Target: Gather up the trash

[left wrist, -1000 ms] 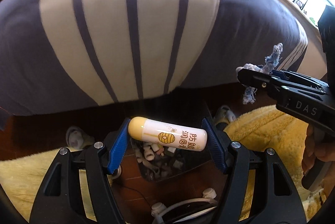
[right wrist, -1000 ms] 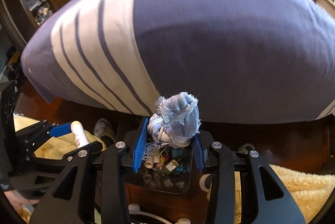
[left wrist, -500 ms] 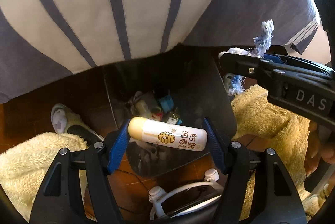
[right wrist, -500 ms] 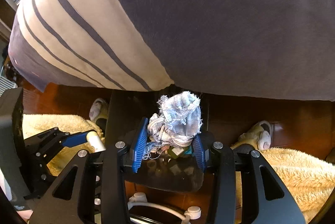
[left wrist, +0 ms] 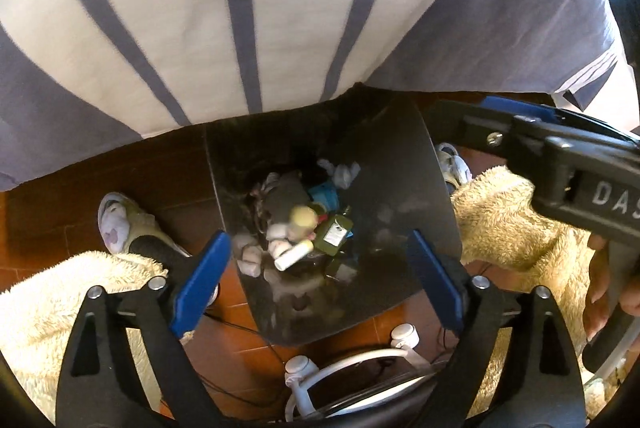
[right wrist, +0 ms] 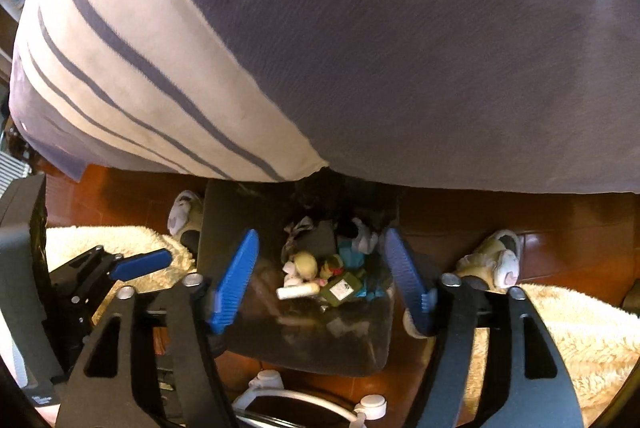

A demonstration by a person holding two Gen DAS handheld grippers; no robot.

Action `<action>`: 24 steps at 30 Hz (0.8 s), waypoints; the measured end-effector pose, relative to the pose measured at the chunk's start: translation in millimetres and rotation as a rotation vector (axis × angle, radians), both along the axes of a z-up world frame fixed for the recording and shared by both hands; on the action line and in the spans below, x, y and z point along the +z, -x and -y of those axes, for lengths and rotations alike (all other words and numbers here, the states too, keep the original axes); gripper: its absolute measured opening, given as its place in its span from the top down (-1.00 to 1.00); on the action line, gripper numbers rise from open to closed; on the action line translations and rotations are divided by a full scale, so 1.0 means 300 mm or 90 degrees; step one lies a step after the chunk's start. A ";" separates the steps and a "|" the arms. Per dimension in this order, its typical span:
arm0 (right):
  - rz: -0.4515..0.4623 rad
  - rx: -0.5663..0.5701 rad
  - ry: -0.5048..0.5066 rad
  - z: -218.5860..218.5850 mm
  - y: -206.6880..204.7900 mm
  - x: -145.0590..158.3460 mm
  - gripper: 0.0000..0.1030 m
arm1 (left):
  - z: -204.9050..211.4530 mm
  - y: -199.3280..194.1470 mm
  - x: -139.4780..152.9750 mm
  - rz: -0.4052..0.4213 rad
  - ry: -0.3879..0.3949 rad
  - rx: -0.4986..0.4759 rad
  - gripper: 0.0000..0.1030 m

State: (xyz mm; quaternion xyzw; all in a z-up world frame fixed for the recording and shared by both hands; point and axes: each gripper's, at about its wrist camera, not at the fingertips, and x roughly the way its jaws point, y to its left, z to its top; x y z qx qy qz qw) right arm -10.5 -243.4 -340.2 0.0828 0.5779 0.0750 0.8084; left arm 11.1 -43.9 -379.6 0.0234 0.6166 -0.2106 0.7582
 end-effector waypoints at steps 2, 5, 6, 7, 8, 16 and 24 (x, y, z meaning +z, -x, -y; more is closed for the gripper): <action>0.008 -0.006 0.008 0.006 0.005 0.015 -0.55 | -0.009 0.004 0.024 0.011 0.001 0.007 -0.81; 0.025 -0.026 0.010 0.035 0.019 0.046 -0.80 | -0.023 0.007 0.057 0.031 0.006 0.015 -0.84; 0.029 -0.032 0.008 0.042 0.022 0.050 -0.86 | -0.033 0.010 0.064 0.039 0.008 0.019 -0.84; 0.033 -0.038 0.005 0.052 0.027 0.058 -0.88 | -0.037 0.012 0.075 0.045 0.009 0.021 -0.84; 0.037 -0.044 0.002 0.061 0.032 0.067 -0.90 | -0.041 0.016 0.092 0.053 0.011 0.024 -0.84; 0.110 -0.077 0.020 0.132 0.095 0.214 -0.93 | -0.074 0.053 0.290 0.155 0.023 0.051 -0.84; 0.259 -0.098 0.076 0.179 0.162 0.518 -0.93 | -0.122 0.087 0.641 0.328 0.035 0.081 -0.85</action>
